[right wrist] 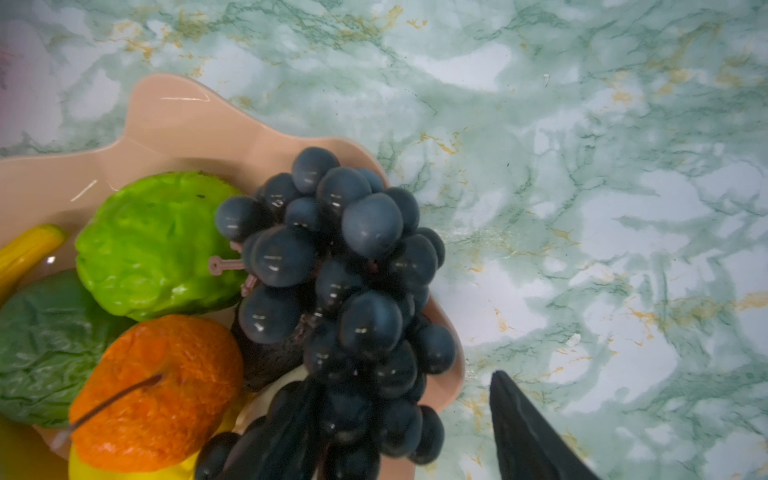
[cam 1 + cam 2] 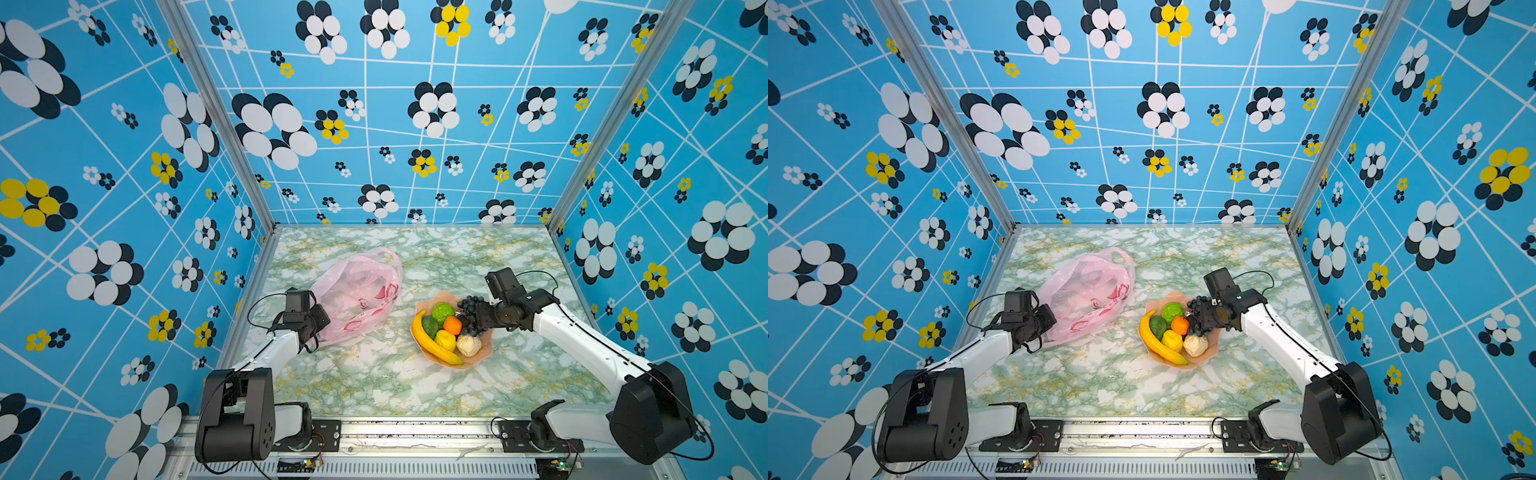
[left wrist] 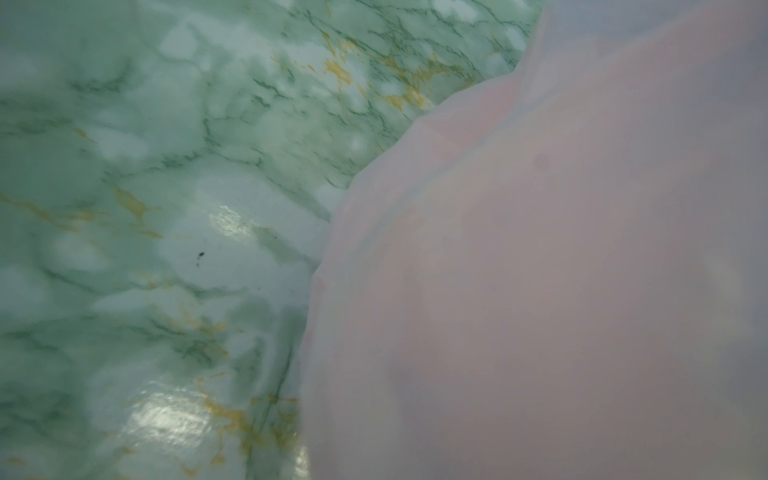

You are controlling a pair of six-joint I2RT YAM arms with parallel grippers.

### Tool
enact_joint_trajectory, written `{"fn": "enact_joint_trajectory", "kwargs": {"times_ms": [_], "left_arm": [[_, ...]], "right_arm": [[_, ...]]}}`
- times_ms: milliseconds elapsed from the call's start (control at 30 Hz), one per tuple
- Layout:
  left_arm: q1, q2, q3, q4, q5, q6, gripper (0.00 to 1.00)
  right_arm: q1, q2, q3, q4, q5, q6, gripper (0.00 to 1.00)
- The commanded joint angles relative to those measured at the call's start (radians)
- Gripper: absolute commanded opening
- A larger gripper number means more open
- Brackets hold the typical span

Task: Take the fake fruits out of the plastic bag
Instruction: 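Lower the grapes onto the fruit in the peach bowl, then open the right gripper over the bowl while the left gripper releases the bag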

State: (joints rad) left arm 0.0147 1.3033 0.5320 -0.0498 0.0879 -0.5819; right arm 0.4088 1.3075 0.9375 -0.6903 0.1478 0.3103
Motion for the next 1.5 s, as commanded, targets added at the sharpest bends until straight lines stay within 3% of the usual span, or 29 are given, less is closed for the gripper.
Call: {"fn": "enact_joint_trajectory", "kwargs": {"times_ms": [0, 233, 533, 733, 933, 1033, 1167, 1200, 1300, 1467], "left_arm": [[-0.038, 0.033, 0.058, -0.005, 0.009, 0.009, 0.01], [-0.141, 0.208, 0.254, -0.033, 0.043, 0.018, 0.0], [-0.306, 0.594, 0.809, -0.229, 0.115, 0.116, 0.0], [-0.345, 0.837, 1.187, -0.374, 0.15, 0.177, 0.0], [-0.356, 1.024, 1.5, -0.503, 0.178, 0.197, 0.07], [-0.36, 1.112, 1.651, -0.582, 0.183, 0.195, 0.17], [-0.371, 1.171, 1.769, -0.649, 0.159, 0.193, 0.42], [-0.373, 1.173, 1.779, -0.655, 0.153, 0.192, 0.51], [-0.377, 1.159, 1.781, -0.671, 0.146, 0.192, 0.64], [-0.381, 1.103, 1.766, -0.736, 0.112, 0.197, 0.81]], "right_arm": [[-0.005, -0.046, 0.04, -0.059, 0.002, 0.012, 0.72], [-0.012, -0.151, 0.064, -0.071, 0.115, 0.042, 0.81], [-0.073, -0.317, -0.023, 0.014, 0.173, 0.127, 0.83], [-0.092, -0.35, -0.1, 0.079, 0.132, 0.206, 0.86], [-0.13, -0.373, -0.275, 0.269, -0.139, 0.385, 0.96], [-0.13, -0.396, -0.334, 0.311, -0.2, 0.438, 0.99], [-0.127, -0.452, -0.398, 0.343, -0.281, 0.492, 0.99], [-0.127, -0.468, -0.415, 0.349, -0.294, 0.506, 0.99], [-0.121, -0.497, -0.469, 0.39, -0.335, 0.535, 0.99], [-0.096, -0.5, -0.512, 0.378, -0.303, 0.555, 0.99]]}}
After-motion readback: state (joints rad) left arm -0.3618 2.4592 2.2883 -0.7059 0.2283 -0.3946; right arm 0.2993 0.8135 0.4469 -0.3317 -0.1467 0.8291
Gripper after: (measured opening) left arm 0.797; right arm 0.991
